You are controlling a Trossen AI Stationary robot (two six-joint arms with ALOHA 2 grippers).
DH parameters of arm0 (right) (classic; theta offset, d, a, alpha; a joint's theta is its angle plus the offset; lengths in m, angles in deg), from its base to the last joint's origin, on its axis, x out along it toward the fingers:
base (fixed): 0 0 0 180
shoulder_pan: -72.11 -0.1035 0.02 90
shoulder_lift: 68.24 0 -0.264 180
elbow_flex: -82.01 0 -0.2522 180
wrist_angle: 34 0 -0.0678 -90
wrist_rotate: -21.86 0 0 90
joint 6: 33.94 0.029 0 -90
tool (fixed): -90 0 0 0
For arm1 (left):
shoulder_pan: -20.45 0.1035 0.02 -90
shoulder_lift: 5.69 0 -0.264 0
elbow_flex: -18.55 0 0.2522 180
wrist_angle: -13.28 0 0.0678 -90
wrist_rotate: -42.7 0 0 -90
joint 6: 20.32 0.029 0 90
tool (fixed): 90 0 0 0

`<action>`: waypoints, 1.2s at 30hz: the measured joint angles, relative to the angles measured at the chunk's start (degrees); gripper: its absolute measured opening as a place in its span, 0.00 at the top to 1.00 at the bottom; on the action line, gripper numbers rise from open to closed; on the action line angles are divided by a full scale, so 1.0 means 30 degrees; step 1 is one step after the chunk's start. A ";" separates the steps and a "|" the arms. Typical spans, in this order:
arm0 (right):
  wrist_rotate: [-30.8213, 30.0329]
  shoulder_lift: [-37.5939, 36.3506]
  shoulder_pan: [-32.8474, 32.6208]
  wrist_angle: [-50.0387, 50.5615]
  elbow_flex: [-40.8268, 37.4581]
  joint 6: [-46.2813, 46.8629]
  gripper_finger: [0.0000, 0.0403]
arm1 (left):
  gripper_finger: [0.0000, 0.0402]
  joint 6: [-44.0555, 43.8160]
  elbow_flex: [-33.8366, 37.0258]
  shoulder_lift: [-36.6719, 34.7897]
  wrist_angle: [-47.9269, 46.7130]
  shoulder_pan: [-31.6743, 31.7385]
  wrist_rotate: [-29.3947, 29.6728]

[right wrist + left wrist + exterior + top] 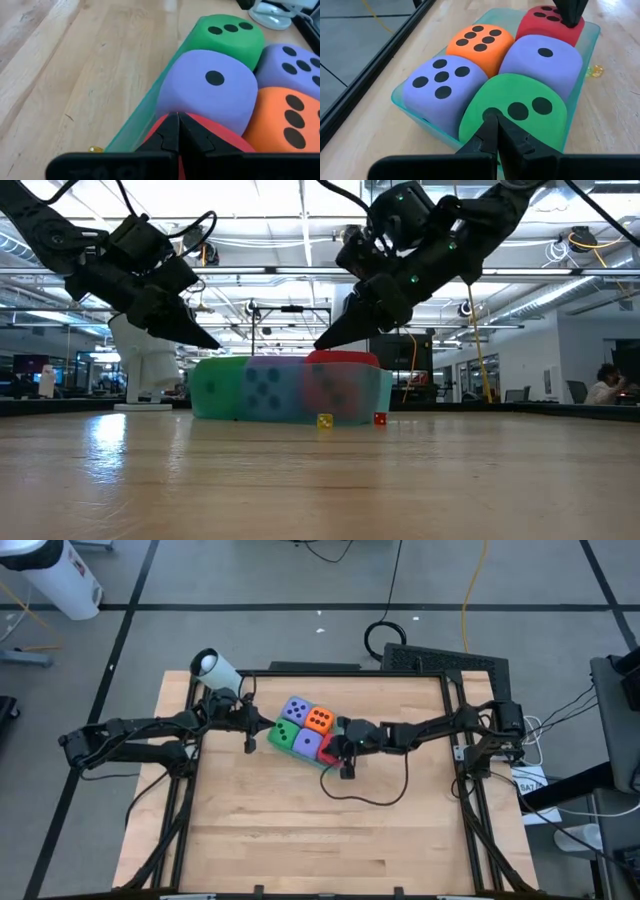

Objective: Pick & Place Dice
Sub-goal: Adjust the blue bin

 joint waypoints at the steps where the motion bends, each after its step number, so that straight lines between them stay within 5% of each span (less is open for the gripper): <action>1: 0.0009 0.0000 0.0060 0.0071 0.0000 0.0084 1.00 | 0.99 0.0000 0.0000 0.0000 0.0000 0.0000 0.0000; 17: -0.1108 -0.2010 -0.0387 -0.3551 -0.0073 -0.0171 1.00 | 0.99 0.1000 0.0000 -0.0007 0.1588 0.0015 0.0532; 20: 0.0150 -0.2062 -0.1140 -0.3956 -0.0051 0.0316 1.00 | 0.99 0.1093 0.0000 -0.0007 0.1588 0.0015 0.0537; 30: -0.1092 0.0688 -0.3735 -0.4207 -0.0160 0.2526 1.00 | 0.99 0.0845 0.0000 -0.0007 0.1555 0.0015 0.3743; 36: -0.0777 0.2348 -0.3173 -0.5493 -0.0175 0.4348 1.00 | 0.99 0.0685 0.0000 -0.0007 0.1566 -0.0130 0.3731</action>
